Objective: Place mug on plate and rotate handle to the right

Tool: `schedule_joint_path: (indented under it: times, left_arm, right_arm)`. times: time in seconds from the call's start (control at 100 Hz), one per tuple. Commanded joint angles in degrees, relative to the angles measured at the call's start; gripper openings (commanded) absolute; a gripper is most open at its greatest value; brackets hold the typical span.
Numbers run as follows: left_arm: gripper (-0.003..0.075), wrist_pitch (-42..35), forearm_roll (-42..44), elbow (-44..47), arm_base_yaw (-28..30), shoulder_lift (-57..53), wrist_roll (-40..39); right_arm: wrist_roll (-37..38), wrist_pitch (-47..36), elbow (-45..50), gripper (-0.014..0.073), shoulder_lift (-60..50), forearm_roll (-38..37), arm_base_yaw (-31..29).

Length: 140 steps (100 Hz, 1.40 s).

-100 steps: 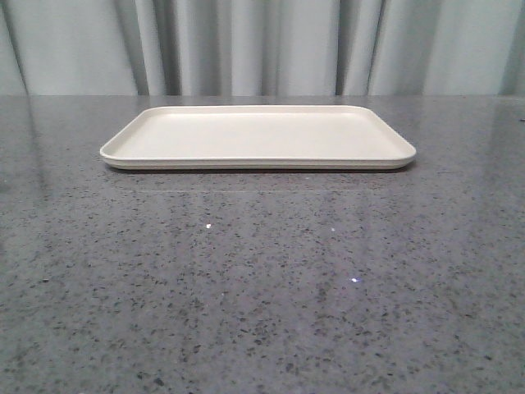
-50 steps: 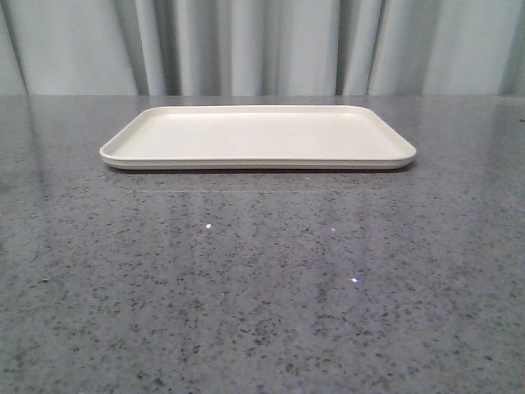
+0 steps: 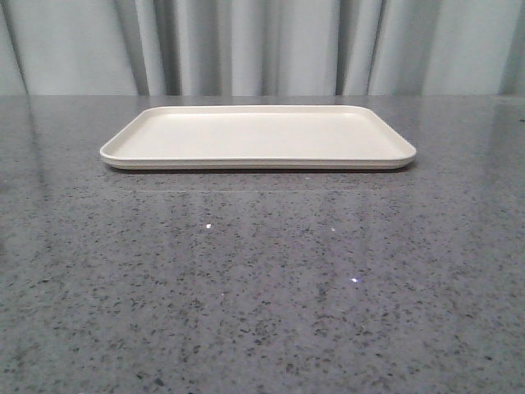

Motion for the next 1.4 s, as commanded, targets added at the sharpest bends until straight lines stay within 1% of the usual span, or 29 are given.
schedule_joint_path:
  times: [0.0,0.09,0.18,0.24,0.37,0.47,0.56,0.86,1.04,1.12,1.21,1.39]
  left_arm:
    - [0.0468,-3.0,-0.3,-3.6,0.1,1.9,-2.0]
    - [0.0463,-0.6,-0.3,-6.1,0.1,4.0,-4.8]
    - [0.0463,3.1,-0.2,-9.3,0.1,6.7,-5.1]
    - [0.0462,6.7,0.1,-11.7,0.1,9.1,-7.1]
    - [0.0462,14.7,3.6,-17.3,0.1,14.4,-10.8]
    - [0.0462,19.2,4.0,-20.4,0.1,18.2,-11.1]
    - [0.0461,21.4,4.7,-21.9,0.1,20.8,-11.1]
    - [0.046,23.4,6.8,-22.6,0.2,24.0,-11.5]
    - [0.046,23.8,6.7,-22.6,4.7,25.7,-12.0]
    - [0.046,24.4,5.4,-22.6,6.3,26.9,-10.0]
    - [0.0459,24.4,3.0,-22.6,6.9,28.7,-7.6]
    - [0.0456,23.2,2.3,-22.6,6.9,32.6,-7.7]
  right_arm:
    - [-0.5,-4.7,-1.7,-0.0069,0.5,-0.1,-0.3]
    - [-0.5,-4.7,-1.7,-0.0069,0.5,-0.1,-0.3]
    - [-0.5,-4.8,-1.7,-0.0069,0.5,0.1,-0.3]
    - [-0.5,-4.8,-1.7,-0.0069,0.5,0.1,-0.3]
    - [-0.5,-4.8,-1.7,-0.0069,0.5,0.1,-0.3]
    - [-0.5,-4.8,-1.7,-0.0069,0.5,0.2,-0.3]
    - [-0.5,-4.8,-1.7,-0.0069,0.5,0.2,-0.3]
    - [-0.5,-4.8,-1.7,-0.0069,0.5,0.2,-0.3]
    - [-0.5,-4.8,-1.7,-0.0069,0.5,0.2,-0.3]
    - [-0.5,-4.8,-1.7,-0.0069,0.5,0.2,-0.3]
    - [-0.5,-4.8,-1.7,-0.0069,0.5,0.2,-0.3]
    - [-0.5,-4.8,-1.7,-0.0069,0.5,0.2,-0.3]
